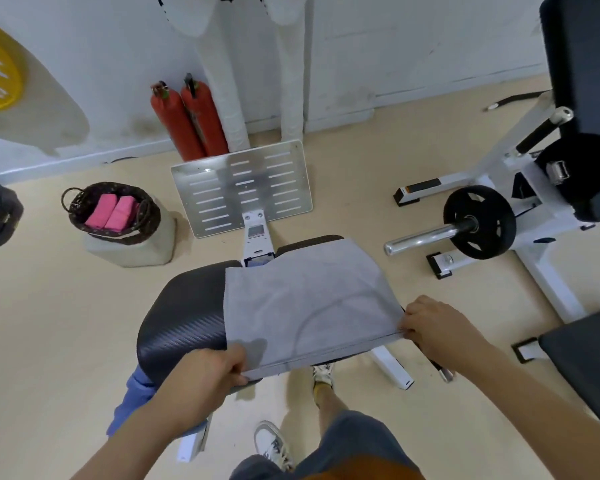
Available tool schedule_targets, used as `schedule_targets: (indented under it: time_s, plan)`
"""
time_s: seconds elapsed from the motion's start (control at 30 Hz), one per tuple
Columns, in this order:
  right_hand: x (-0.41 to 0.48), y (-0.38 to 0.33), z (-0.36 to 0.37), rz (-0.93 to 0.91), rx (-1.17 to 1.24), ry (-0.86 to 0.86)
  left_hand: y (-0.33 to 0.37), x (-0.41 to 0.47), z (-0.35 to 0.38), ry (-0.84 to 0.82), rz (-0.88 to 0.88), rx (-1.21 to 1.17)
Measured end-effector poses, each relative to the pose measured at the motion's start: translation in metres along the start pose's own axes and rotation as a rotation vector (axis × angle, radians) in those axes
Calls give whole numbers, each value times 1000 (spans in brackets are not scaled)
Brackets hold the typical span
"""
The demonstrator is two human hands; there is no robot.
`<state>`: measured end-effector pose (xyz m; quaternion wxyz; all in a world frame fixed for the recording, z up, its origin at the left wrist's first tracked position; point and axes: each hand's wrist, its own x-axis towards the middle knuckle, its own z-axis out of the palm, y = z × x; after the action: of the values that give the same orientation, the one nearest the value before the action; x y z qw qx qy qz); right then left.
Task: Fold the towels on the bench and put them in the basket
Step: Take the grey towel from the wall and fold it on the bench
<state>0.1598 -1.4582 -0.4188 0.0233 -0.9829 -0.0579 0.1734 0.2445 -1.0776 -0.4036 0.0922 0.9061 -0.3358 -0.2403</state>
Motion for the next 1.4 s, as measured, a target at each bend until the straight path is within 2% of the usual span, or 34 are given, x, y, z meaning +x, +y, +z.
schedule_targets:
  time_s: [0.1, 0.2, 0.27, 0.33, 0.4, 0.53, 0.57, 0.63, 0.73, 0.93, 1.0, 1.1, 1.13, 1.17, 1.23, 1.27, 1.33, 1.4]
  plan:
    - [-12, 2, -7, 124, 44, -348, 11, -2, 11, -131, -72, -162]
    - [-23, 7, -11, 192, 168, -507, 23, -8, 16, -187, -113, -370]
    - [-28, 13, -17, 216, 307, -560, 29, -12, 18, -241, -116, -401]
    - [-31, 17, -27, 244, 474, -526, 28, -12, 13, -283, -132, -437]
    - [-31, 22, -38, 306, 672, -400, 22, -7, 3, -274, -121, -505]
    - [-14, 20, -48, 484, 1263, -97, 14, 5, -32, -86, -178, -715]
    - [-7, 18, -47, 509, 1348, -24, 12, 11, -40, -21, -195, -744]
    - [13, 13, -45, 548, 1376, 111, 7, 26, -51, 76, -219, -744]
    - [45, 12, -41, 609, 1265, 243, -2, 49, -59, 159, -269, -665]
    - [96, 20, -30, 652, 1092, 245, -18, 97, -56, 202, -348, -425]
    - [108, 21, -24, 647, 1038, 186, -26, 112, -50, 124, -368, -301]
    - [118, 20, -14, 660, 1012, 69, -29, 127, -43, -103, -376, -35]
    - [117, 17, -14, 656, 1028, 57, -24, 131, -43, -105, -353, 22]
    - [116, 17, -13, 658, 1062, 61, -17, 136, -43, -50, -317, 20]
    - [110, 15, -16, 676, 1161, 74, 13, 151, -44, 121, -189, -125]
    - [108, 12, -18, 683, 1197, 74, 29, 159, -48, 153, -110, -187]
    - [126, 41, -4, 782, 1283, 48, 66, 230, -37, 75, 39, -343]
    - [122, 37, -5, 785, 1405, 40, 95, 246, -35, 23, 84, -404]
